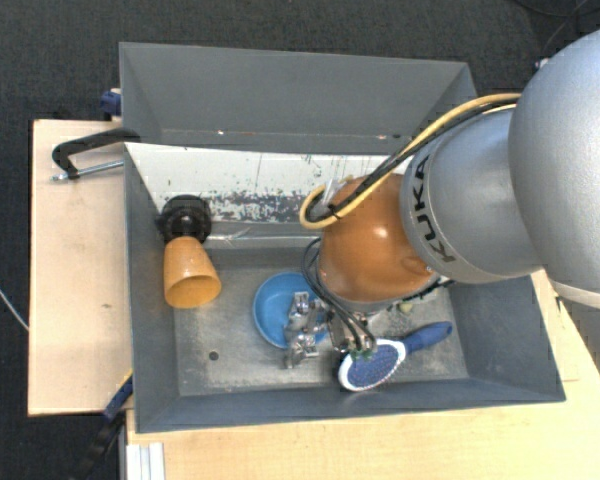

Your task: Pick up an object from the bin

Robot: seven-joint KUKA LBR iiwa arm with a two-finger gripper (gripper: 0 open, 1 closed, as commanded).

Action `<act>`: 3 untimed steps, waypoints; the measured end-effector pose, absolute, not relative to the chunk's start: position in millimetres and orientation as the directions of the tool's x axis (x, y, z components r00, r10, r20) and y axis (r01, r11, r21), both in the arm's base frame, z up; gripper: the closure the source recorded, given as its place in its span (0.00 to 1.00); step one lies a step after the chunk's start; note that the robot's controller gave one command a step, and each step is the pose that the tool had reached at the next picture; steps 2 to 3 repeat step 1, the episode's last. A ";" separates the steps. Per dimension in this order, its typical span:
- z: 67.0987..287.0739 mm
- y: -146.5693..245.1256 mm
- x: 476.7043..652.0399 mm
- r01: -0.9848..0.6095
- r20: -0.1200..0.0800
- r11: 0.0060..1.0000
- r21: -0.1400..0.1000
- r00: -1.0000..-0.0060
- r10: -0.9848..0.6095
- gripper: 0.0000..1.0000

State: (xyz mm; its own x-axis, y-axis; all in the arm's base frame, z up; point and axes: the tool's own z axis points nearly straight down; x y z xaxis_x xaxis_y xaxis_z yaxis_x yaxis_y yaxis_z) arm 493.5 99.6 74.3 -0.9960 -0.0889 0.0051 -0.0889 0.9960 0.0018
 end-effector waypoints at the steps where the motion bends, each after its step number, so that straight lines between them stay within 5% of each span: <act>1: 214.3 54.0 529.1 -0.287 -0.014 0.958 -0.003 -0.958 -0.287 1.00; 3: 214.3 54.0 529.1 -0.287 -0.014 0.958 -0.003 -0.958 -0.287 1.00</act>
Offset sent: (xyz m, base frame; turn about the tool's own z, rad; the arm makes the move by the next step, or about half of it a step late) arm 0.0324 -0.0451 0.1353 -0.2041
